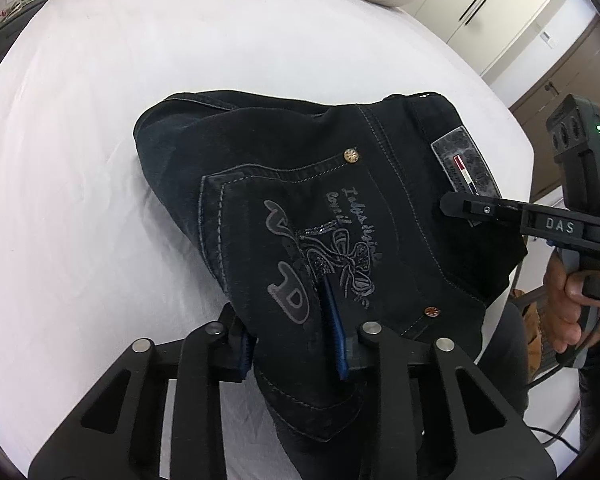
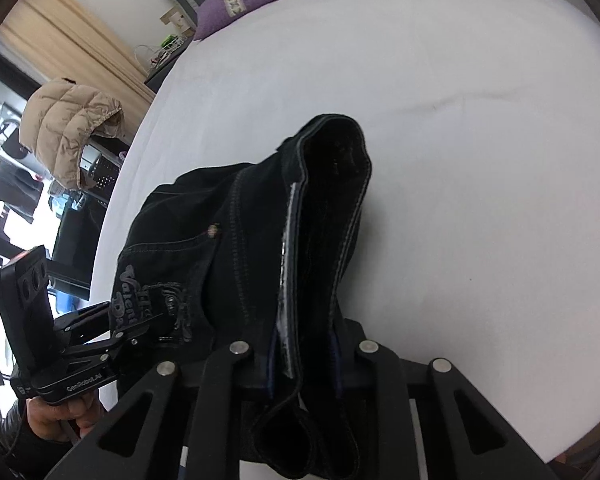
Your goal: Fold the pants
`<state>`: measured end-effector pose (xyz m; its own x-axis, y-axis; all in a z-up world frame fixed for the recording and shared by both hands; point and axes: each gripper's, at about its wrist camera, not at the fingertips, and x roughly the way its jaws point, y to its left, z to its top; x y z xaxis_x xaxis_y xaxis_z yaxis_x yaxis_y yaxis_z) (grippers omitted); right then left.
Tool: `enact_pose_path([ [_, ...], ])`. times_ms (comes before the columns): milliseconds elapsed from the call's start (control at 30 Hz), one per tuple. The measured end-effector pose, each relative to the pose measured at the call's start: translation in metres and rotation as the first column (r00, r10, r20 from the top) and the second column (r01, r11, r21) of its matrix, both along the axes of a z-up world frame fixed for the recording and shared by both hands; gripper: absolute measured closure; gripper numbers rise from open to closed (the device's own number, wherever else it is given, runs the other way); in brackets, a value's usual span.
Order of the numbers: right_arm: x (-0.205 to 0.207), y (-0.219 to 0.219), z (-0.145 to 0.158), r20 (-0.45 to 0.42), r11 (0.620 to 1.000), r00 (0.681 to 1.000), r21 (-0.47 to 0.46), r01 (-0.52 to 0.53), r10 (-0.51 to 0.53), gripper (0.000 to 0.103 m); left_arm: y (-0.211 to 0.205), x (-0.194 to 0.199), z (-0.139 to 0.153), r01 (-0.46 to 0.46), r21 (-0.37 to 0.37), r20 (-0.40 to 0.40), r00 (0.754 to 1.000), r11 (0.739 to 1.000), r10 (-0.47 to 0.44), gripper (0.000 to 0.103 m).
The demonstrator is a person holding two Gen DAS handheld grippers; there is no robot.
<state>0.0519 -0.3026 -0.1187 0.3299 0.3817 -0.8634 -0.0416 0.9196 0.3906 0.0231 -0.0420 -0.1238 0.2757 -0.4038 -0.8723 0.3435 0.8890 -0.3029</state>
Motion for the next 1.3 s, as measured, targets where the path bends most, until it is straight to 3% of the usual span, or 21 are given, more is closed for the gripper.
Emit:
enact_pose_path([
  [367,0.009,0.048,0.048,0.068,0.998,0.995,-0.02,-0.067,0.068,0.082,0.051,0.001,0.035,-0.052,-0.056,0.053,0.997,0.997,0.055,0.084],
  [567,0.045,0.088,0.068,0.116,0.993,0.987,0.002,-0.116,0.115,0.082,0.102,0.012,0.066,-0.105,-0.025,0.142,0.984,0.994,0.107,0.084],
  [800,0.103,0.139,0.074,0.158,0.985,0.973,0.016,-0.171,0.166,0.082,0.162,0.061,0.083,-0.165,0.037,0.211,0.965,0.986,0.153,0.084],
  [1067,0.175,0.172,0.041,0.128,0.982,0.98,0.089,-0.166,0.154,0.082,0.229,0.124,0.061,-0.21,0.037,0.186,0.962,0.977,0.199,0.084],
  [1300,0.207,0.158,-0.032,-0.01,0.982,0.997,0.176,-0.072,0.075,0.079,0.269,0.162,0.004,-0.249,-0.113,0.059,0.965,0.962,0.257,0.083],
])
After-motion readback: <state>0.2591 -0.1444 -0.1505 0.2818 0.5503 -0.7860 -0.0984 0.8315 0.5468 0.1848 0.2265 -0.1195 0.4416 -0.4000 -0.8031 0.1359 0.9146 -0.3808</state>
